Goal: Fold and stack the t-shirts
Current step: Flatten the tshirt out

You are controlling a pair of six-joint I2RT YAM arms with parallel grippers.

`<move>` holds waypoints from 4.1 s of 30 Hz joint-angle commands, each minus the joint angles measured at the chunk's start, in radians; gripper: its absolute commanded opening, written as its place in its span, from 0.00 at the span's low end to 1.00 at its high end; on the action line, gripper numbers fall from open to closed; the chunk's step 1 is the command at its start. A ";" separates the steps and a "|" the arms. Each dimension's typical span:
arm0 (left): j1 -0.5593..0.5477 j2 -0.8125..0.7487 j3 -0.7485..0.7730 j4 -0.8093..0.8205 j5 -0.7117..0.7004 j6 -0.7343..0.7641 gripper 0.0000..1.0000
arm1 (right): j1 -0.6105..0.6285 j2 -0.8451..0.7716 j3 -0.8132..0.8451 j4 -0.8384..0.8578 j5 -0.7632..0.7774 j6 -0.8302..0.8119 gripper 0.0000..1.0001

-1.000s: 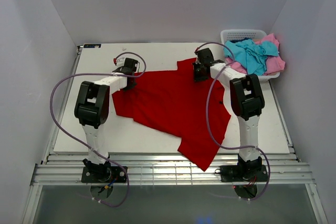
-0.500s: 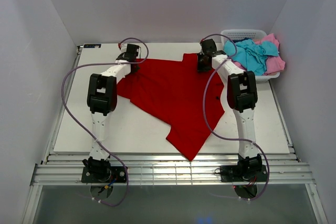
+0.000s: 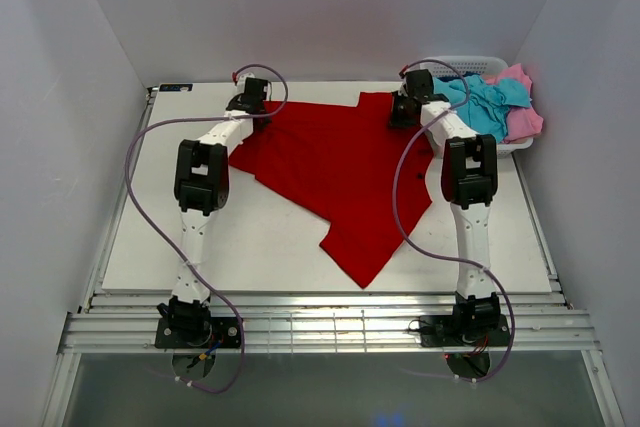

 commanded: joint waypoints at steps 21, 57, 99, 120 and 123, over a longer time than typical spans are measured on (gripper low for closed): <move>-0.080 -0.472 -0.391 0.089 0.010 0.074 0.14 | 0.162 -0.696 -0.635 0.230 0.141 -0.210 0.35; -0.080 -0.394 -0.378 0.001 -0.019 0.050 0.47 | 0.327 -0.759 -0.959 0.250 0.186 -0.100 0.34; -0.078 -0.563 -0.621 0.127 -0.016 -0.016 0.73 | 0.333 -0.791 -1.037 0.289 0.181 -0.086 0.33; -0.065 -0.420 -0.515 0.128 -0.044 0.008 0.08 | 0.331 -0.784 -1.048 0.289 0.198 -0.094 0.33; -0.065 -0.421 -0.519 0.129 -0.045 0.011 0.00 | 0.333 -0.780 -1.050 0.289 0.193 -0.092 0.33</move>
